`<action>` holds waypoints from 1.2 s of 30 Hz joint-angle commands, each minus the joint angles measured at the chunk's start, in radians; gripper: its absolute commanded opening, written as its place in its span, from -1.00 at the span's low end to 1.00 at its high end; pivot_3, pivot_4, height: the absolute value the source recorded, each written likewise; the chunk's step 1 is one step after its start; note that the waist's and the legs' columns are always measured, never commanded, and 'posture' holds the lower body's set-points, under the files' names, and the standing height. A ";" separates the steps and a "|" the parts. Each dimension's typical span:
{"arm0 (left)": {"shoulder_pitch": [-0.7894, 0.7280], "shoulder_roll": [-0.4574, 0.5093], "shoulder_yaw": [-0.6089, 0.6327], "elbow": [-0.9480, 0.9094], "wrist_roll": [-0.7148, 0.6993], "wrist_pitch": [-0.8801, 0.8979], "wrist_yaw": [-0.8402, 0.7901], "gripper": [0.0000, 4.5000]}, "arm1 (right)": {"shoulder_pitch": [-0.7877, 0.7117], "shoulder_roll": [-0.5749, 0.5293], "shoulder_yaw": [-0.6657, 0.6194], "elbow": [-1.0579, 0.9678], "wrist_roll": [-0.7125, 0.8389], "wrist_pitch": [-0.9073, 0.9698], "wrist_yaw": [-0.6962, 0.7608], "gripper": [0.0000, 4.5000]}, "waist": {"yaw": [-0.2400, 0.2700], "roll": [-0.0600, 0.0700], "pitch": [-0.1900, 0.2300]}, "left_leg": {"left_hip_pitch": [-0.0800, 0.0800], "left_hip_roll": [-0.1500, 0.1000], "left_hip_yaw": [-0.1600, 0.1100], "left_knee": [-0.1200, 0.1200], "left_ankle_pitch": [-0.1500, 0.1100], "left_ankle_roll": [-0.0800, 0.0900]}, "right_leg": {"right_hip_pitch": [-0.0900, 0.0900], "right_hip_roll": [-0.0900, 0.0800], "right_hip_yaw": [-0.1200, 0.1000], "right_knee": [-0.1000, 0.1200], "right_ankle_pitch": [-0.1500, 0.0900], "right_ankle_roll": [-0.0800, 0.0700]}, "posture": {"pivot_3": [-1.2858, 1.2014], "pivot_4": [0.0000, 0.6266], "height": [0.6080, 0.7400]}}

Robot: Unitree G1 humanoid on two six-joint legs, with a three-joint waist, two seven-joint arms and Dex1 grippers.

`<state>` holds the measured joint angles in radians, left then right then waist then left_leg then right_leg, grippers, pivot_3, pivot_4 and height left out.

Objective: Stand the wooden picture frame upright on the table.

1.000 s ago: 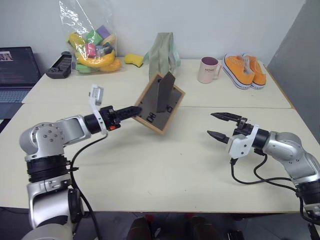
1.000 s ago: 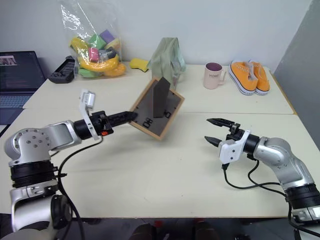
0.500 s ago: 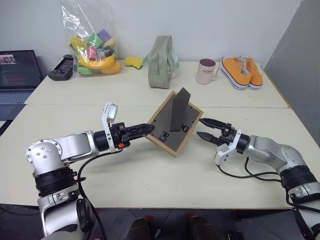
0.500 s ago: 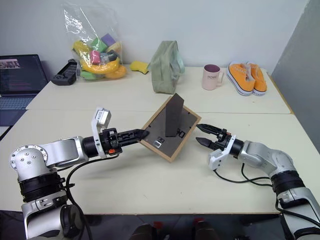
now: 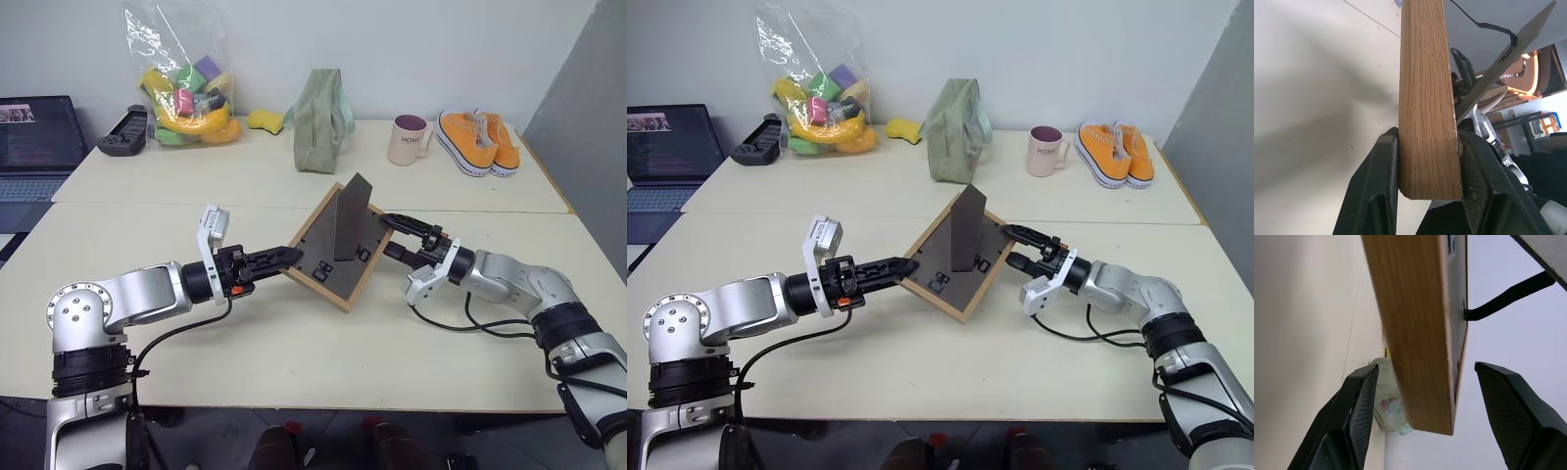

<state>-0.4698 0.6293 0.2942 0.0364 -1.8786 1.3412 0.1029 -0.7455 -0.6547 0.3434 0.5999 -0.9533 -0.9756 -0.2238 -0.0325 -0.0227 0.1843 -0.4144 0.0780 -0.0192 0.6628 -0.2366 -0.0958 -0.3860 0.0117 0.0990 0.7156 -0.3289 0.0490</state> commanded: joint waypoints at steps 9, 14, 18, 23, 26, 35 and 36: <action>0.023 0.059 -0.070 -0.076 -0.094 -0.123 -0.020 -0.41 | -0.058 0.020 0.019 -0.004 0.035 0.016 -0.033 -0.19 | 0.000 0.000 0.000 | 0.000 0.000 0.000 0.000 0.000 0.000 | 0.000 0.000 0.000 0.000 0.000 0.000 | 0.03 -0.52 1.00; 0.029 0.066 -0.084 -0.085 -0.094 -0.139 -0.030 -0.41 | -0.058 0.018 0.027 -0.009 0.038 0.017 -0.047 -0.36 | 0.000 0.000 0.000 | 0.000 0.000 -0.001 0.000 0.000 0.001 | 0.000 0.000 -0.001 0.000 0.000 0.000 | 0.03 -0.52 1.00; 0.031 0.073 -0.093 -0.084 -0.094 -0.148 -0.031 -0.41 | -0.057 0.018 0.028 -0.009 0.042 0.023 -0.050 -0.36 | 0.000 0.000 0.000 | 0.000 0.000 -0.001 0.000 -0.001 0.001 | 0.000 0.000 -0.001 0.000 0.000 0.000 | 0.03 -0.52 1.00; 0.025 0.075 -0.098 -0.074 -0.094 -0.169 -0.029 -0.04 | -0.046 0.022 0.027 -0.018 0.046 0.035 -0.046 -0.36 | 0.000 0.000 0.000 | 0.000 0.000 -0.001 0.000 -0.001 0.001 | 0.000 0.000 -0.001 0.000 0.000 0.000 | 0.03 -0.52 1.00; 0.021 0.088 -0.106 -0.071 -0.094 -0.168 -0.035 0.22 | -0.046 0.020 0.032 -0.020 0.047 0.036 -0.042 -0.36 | 0.000 0.000 0.000 | 0.000 0.000 -0.001 0.000 -0.001 0.001 | 0.000 0.000 -0.001 0.000 0.000 0.000 | 0.03 -0.52 1.00; 0.017 0.103 -0.069 -0.148 0.104 -0.250 -0.135 0.46 | -0.052 0.019 0.040 -0.010 0.058 0.029 -0.040 -0.36 | 0.000 0.000 0.000 | 0.000 0.000 -0.001 0.000 -0.001 0.001 | 0.000 0.000 -0.001 0.000 0.000 0.000 | 0.03 -0.52 1.00; 0.021 0.105 -0.058 -0.181 0.177 -0.286 -0.170 0.46 | -0.054 0.019 0.042 -0.005 0.064 0.024 -0.037 -0.36 | 0.000 0.000 0.000 | 0.000 0.000 -0.001 0.000 0.000 0.001 | 0.000 0.000 -0.001 0.000 0.000 0.000 | 0.03 -0.52 1.00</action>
<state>-0.4384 0.7213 0.1910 -0.0682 -1.8074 1.1190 0.0016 -0.7756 -0.6279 0.4053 0.6114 -0.9306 -0.9385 -0.2523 -0.0326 -0.0228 0.1843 -0.4146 0.0777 -0.0198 0.6626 -0.2371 -0.0947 -0.3860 0.0121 0.0984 0.7153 -0.3291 0.0486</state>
